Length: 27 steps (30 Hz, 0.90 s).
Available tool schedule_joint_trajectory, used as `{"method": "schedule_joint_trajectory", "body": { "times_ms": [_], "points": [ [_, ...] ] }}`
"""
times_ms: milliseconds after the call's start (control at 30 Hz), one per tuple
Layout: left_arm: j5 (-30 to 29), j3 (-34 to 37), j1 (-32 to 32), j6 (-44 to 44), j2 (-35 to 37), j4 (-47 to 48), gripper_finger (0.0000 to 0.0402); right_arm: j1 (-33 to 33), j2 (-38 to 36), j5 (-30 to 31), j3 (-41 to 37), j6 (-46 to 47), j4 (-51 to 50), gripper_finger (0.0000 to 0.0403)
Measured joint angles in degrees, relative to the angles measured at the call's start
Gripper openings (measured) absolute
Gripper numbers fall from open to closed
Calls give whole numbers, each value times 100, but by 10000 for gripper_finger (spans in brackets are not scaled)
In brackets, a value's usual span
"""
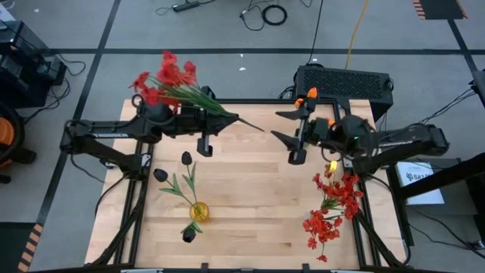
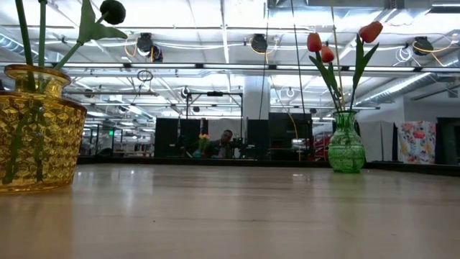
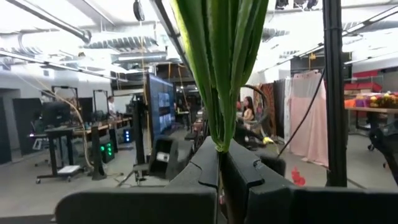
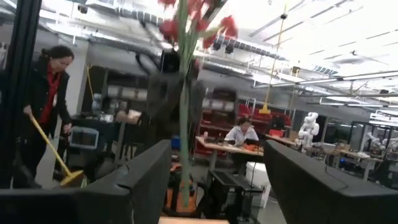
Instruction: Sort flowers into vase by color
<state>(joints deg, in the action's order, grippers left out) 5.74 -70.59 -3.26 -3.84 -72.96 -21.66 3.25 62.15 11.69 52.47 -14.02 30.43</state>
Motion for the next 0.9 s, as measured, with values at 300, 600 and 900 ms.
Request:
{"method": "schedule_joint_trajectory", "body": {
  "times_ms": [300, 600, 900],
  "points": [
    [441, 4, 56, 42, 317, 282, 3, 271, -1026, 504, 676, 590, -2802, 248],
    [460, 4, 451, 51, 431, 460, 3, 595, -2311, 508, 688, 1685, -4864, 248],
    [408, 4, 1101, 66, 17, 329, 3, 913, -2595, 500, 684, 2045, -5342, 248]
  ]
}}
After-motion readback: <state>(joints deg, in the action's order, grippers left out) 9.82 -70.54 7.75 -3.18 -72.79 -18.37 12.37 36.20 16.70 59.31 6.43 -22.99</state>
